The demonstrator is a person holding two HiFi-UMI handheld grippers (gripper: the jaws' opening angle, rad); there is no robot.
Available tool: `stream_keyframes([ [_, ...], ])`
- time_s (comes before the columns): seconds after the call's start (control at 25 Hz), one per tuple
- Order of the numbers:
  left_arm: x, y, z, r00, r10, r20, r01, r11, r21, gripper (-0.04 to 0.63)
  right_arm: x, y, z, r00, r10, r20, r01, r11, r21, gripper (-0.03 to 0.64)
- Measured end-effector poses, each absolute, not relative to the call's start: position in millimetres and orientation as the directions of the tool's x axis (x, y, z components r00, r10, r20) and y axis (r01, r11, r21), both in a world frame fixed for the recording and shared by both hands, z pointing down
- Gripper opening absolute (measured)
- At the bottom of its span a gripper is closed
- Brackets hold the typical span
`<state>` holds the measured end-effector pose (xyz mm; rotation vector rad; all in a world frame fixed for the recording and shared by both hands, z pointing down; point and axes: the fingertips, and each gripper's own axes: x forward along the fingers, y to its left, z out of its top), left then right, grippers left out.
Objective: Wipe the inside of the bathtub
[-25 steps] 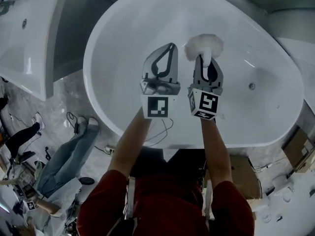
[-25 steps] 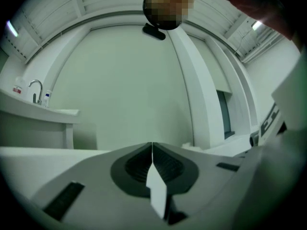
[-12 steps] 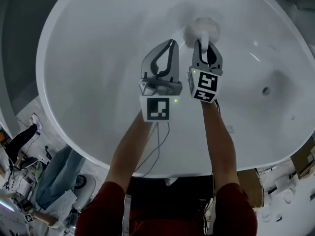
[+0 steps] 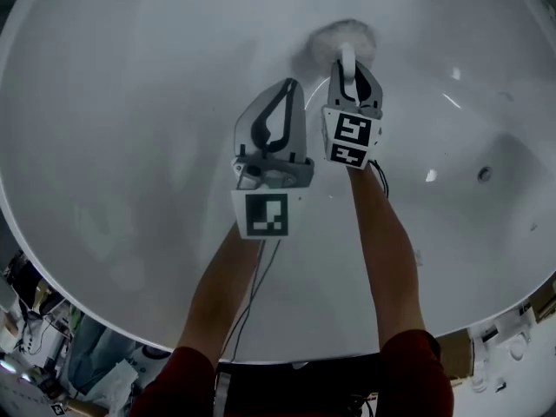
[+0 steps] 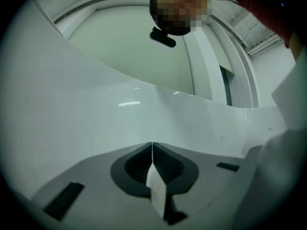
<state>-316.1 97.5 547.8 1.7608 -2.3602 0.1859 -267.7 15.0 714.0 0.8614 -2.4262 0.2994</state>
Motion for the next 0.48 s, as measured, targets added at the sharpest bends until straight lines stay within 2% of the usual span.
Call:
stream_keyframes([
  [0.24, -310.5, 91.9, 563.5, -0.270, -0.936, 0.226, -0.960, 0.279, 0.006, 0.015, -265.4, 5.2, 721.4, -0.672, -0.543, 0.504, -0.639, 0.768, -0.024, 0.094],
  [0.48, -312.7, 86.1, 562.1, -0.254, -0.940, 0.227, -0.966, 0.259, -0.006, 0.015, -272.7, 6.6, 721.7, -0.665, -0.534, 0.522, -0.621, 0.784, 0.010, 0.094],
])
